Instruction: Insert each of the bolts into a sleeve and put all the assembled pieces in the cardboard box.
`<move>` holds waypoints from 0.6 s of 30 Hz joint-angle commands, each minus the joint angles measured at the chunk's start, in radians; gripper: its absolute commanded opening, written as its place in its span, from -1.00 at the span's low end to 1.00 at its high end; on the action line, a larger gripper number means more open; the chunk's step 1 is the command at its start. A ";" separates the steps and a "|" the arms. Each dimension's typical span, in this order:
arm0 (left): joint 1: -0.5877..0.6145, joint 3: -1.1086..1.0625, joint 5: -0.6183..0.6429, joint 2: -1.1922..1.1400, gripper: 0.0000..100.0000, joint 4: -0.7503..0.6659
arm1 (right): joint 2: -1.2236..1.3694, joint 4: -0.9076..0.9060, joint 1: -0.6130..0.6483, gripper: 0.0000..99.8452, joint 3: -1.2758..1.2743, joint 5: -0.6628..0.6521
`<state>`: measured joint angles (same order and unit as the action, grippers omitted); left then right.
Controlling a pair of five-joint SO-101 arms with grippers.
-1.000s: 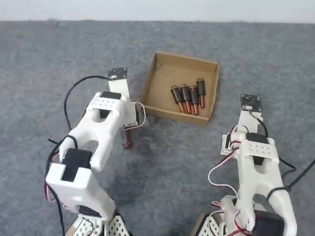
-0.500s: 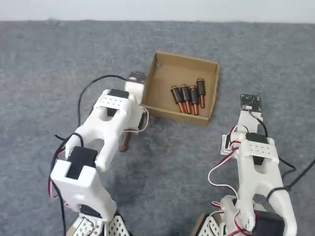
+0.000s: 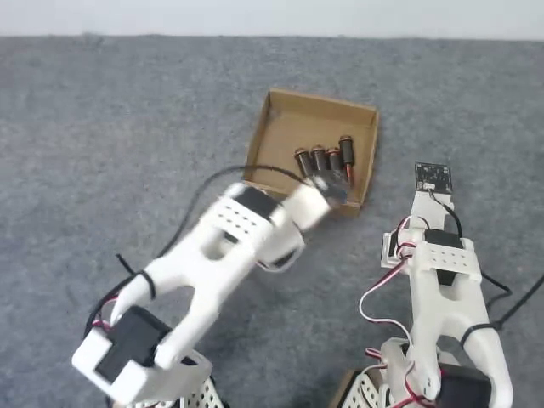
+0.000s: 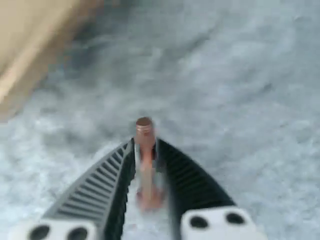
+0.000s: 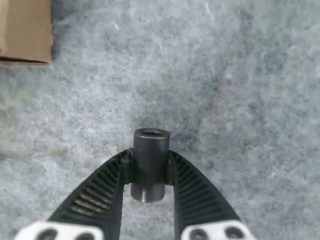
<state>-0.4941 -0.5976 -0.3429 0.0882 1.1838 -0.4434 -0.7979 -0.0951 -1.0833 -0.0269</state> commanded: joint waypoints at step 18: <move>-0.075 -0.214 0.354 0.517 -0.98 -0.011 | -0.045 0.018 0.004 -0.99 0.009 -0.017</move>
<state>-0.5723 -0.7219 -0.0545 0.4104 1.1638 -0.4434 -0.7979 -0.0967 -1.0833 -0.0269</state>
